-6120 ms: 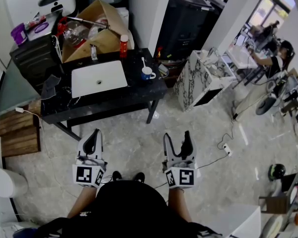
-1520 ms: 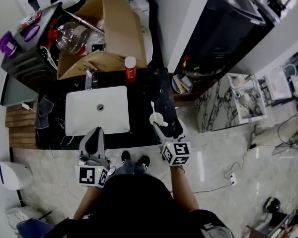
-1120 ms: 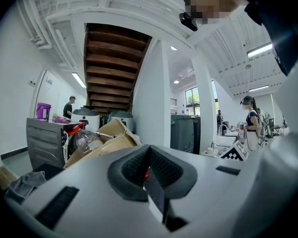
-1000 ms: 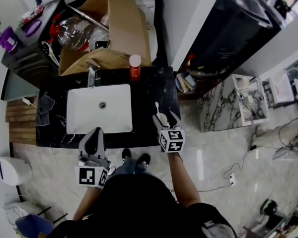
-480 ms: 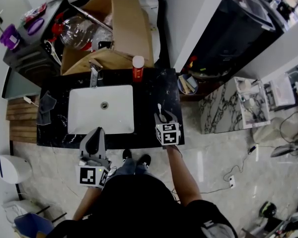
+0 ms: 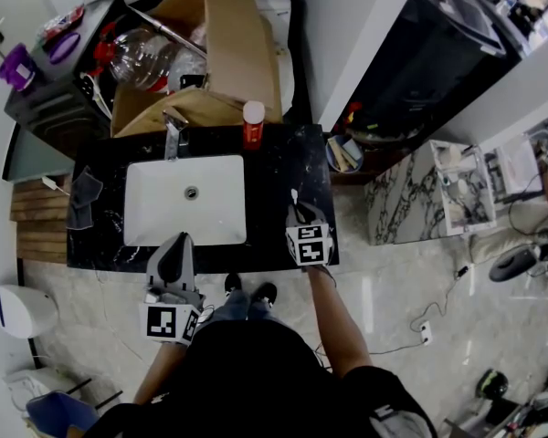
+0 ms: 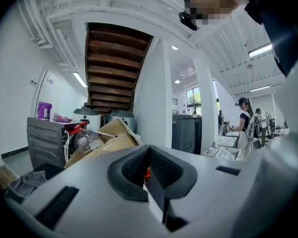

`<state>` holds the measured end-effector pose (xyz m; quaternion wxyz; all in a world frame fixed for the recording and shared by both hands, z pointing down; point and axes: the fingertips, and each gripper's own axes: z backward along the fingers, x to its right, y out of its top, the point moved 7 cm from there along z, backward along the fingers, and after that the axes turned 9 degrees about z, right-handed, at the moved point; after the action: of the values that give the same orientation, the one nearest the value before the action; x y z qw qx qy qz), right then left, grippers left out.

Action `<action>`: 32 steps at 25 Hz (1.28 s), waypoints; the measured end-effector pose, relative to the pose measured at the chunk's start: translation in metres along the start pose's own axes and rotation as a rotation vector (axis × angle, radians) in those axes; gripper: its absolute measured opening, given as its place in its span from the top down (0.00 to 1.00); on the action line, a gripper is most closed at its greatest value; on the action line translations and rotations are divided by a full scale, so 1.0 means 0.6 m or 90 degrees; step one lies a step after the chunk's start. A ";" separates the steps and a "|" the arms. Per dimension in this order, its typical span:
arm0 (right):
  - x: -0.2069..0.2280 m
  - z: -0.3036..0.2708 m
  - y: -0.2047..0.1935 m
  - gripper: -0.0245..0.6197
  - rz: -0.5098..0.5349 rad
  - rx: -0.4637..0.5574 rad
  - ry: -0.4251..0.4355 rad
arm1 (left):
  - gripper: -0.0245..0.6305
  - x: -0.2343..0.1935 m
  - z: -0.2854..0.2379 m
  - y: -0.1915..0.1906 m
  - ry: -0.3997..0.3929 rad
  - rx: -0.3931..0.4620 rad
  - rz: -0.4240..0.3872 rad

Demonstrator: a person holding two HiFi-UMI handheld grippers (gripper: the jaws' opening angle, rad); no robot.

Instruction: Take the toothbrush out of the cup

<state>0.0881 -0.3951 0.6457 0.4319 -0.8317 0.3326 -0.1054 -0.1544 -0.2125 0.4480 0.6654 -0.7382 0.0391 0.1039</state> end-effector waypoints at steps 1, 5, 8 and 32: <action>0.000 0.001 0.001 0.89 0.001 0.001 0.000 | 0.96 0.000 0.000 0.001 0.000 0.001 0.000; 0.002 0.008 0.007 0.90 0.007 0.010 -0.005 | 0.96 -0.001 0.001 0.002 -0.002 0.003 -0.001; 0.007 0.022 0.016 0.90 0.005 0.024 -0.013 | 0.96 -0.001 0.000 0.001 -0.007 0.005 0.001; -0.001 0.380 0.182 0.90 0.012 0.323 -0.120 | 0.96 0.036 -0.034 0.043 -0.104 0.053 -0.002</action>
<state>0.1429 -0.2913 0.4218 0.6565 -0.7000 0.2613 -0.1036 -0.1361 -0.2336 0.4201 0.6966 -0.6991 -0.0117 0.1609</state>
